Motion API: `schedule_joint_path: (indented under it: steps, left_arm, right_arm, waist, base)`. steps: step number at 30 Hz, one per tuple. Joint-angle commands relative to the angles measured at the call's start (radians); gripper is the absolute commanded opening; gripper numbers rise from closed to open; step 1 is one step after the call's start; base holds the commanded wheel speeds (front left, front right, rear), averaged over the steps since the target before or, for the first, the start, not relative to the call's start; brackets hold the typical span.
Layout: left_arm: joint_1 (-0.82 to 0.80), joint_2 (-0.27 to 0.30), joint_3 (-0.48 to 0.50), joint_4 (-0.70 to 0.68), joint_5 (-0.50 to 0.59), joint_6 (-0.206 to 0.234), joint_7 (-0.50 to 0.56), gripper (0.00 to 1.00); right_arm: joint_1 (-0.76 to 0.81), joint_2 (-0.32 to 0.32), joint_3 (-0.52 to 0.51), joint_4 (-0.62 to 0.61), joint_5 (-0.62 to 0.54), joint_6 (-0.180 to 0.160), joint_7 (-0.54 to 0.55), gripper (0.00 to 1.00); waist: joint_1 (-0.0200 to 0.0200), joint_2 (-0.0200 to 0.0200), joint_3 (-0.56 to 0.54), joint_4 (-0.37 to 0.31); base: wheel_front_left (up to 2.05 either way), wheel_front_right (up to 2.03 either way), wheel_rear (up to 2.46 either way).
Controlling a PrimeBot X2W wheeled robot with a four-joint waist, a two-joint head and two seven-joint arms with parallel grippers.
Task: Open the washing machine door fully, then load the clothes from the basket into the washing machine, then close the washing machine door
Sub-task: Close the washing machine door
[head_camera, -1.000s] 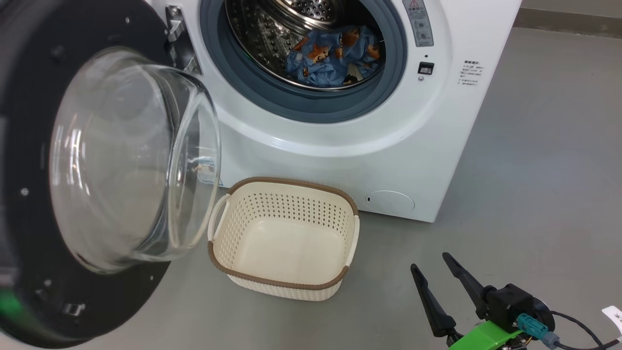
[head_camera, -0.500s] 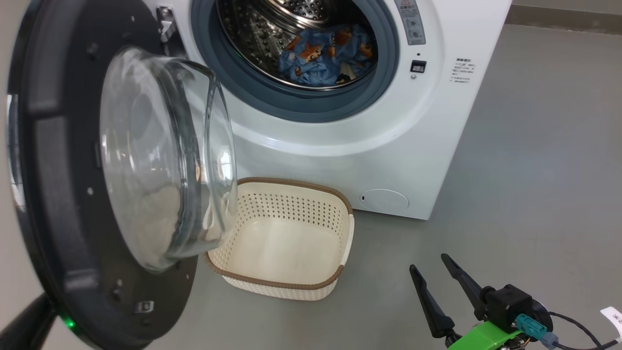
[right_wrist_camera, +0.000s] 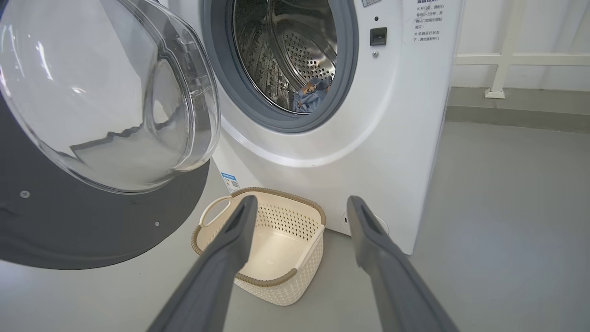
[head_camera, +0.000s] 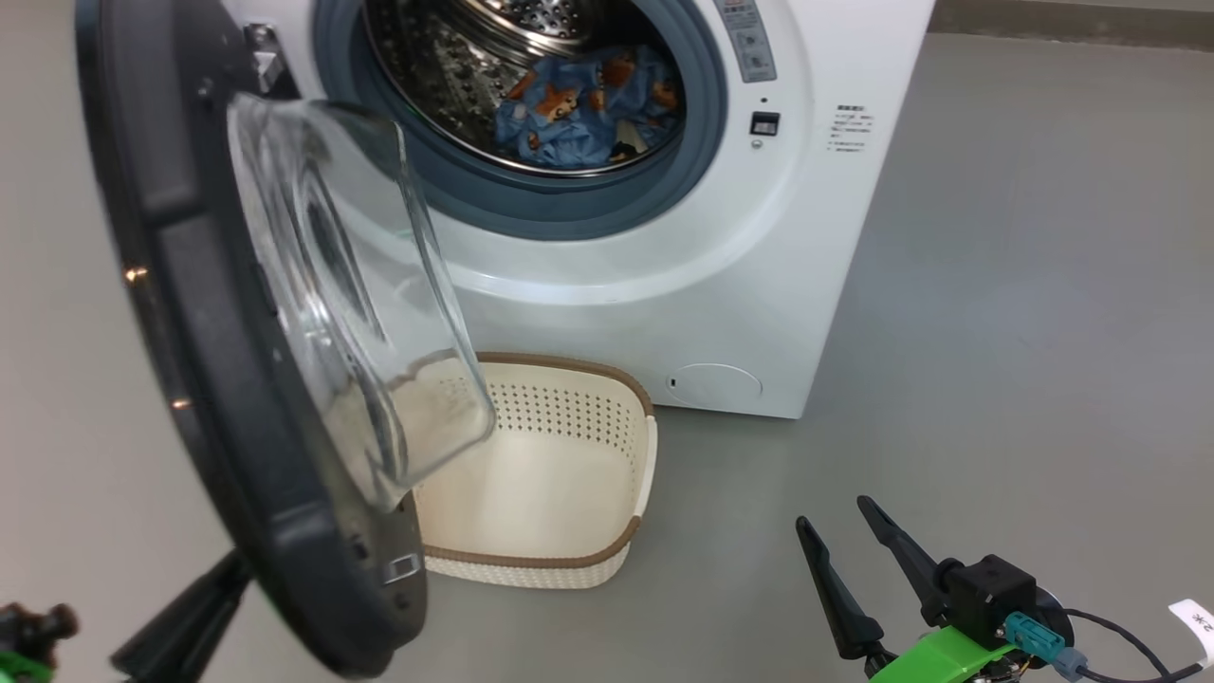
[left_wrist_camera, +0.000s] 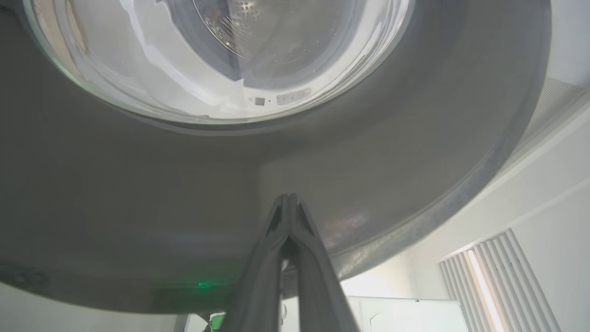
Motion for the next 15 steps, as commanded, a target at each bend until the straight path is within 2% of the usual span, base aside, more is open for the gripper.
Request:
schedule_joint_path:
  steps: [1, 6, 15]
  left_arm:
    - [-0.008, 0.010, -0.015, -0.041, -0.034, -0.014, -0.006, 0.00]
    - [0.002, 0.010, -0.084, -0.060, -0.055, -0.039, -0.057, 0.00]
    - [-0.033, 0.010, -0.179, -0.031, -0.064, -0.089, -0.179, 0.00]
  right_arm:
    - [-0.035, 0.005, 0.026, -0.020, 0.001, 0.002, -0.005, 1.00]
    - [-0.038, 0.008, 0.028, -0.017, 0.002, 0.002, -0.005, 1.00]
    - [-0.051, 0.008, 0.026, -0.018, 0.000, 0.002, -0.005, 1.00]
  waist:
    - [0.0000, -0.0001, 0.004, -0.017]
    - [0.0000, -0.0001, 0.009, -0.044]
    - [0.0000, -0.0001, 0.030, -0.139]
  base:
    - [0.00, 0.00, 0.00]
    - [0.00, 0.00, 0.00]
    - [0.00, 0.00, 0.00]
